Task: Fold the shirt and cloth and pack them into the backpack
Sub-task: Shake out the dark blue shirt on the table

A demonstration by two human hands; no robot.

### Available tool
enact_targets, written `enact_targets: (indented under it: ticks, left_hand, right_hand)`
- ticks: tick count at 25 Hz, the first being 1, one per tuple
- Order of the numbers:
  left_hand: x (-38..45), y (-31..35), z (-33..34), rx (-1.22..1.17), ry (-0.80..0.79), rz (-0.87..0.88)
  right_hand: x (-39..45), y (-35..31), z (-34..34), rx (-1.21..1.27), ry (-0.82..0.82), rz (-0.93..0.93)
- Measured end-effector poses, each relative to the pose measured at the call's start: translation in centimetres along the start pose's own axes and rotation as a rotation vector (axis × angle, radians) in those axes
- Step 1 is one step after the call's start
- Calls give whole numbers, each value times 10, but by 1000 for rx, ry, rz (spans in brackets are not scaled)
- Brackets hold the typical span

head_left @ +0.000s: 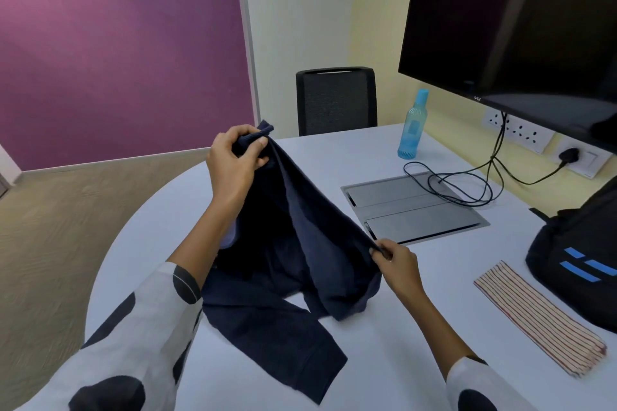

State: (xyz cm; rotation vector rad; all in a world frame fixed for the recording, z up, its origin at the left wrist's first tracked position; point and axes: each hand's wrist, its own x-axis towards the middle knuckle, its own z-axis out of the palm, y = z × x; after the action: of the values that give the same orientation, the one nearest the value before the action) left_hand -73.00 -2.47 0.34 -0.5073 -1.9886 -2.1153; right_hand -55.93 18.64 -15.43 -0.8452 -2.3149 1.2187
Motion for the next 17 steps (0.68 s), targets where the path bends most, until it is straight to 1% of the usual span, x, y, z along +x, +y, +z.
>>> enact_targets:
  ticks: [2,3,5,7,8,10,12,14,17]
  left_hand:
    - [0,11,1,36,31,101]
    - [1,19,3,37,41,143]
    - [3,30,5,-8,70,175]
    - [6,35,5,-57,81,166]
    - [7,34,5,-59,76,158]
    - [7,31,5,-48,56,140]
    - [6,25,8,-49,39,114]
    - [5,18,9,-31,43,97]
    - [5,3,6,33,105,62]
  right_hand:
    - [5,2,1,-85,58,-11]
    - [7,7,1,-150,81,14]
    - [6,26,2,-243,101,145]
    - [1,45,4,-223,113,332]
    - [-2,52,5,-156,112,419]
    - [-5,58,7,82,97,558]
    - [-8,55,7,302,108,646]
    - [-9,49,7,414,154,636]
    - [-9,35,5,529,189,595]
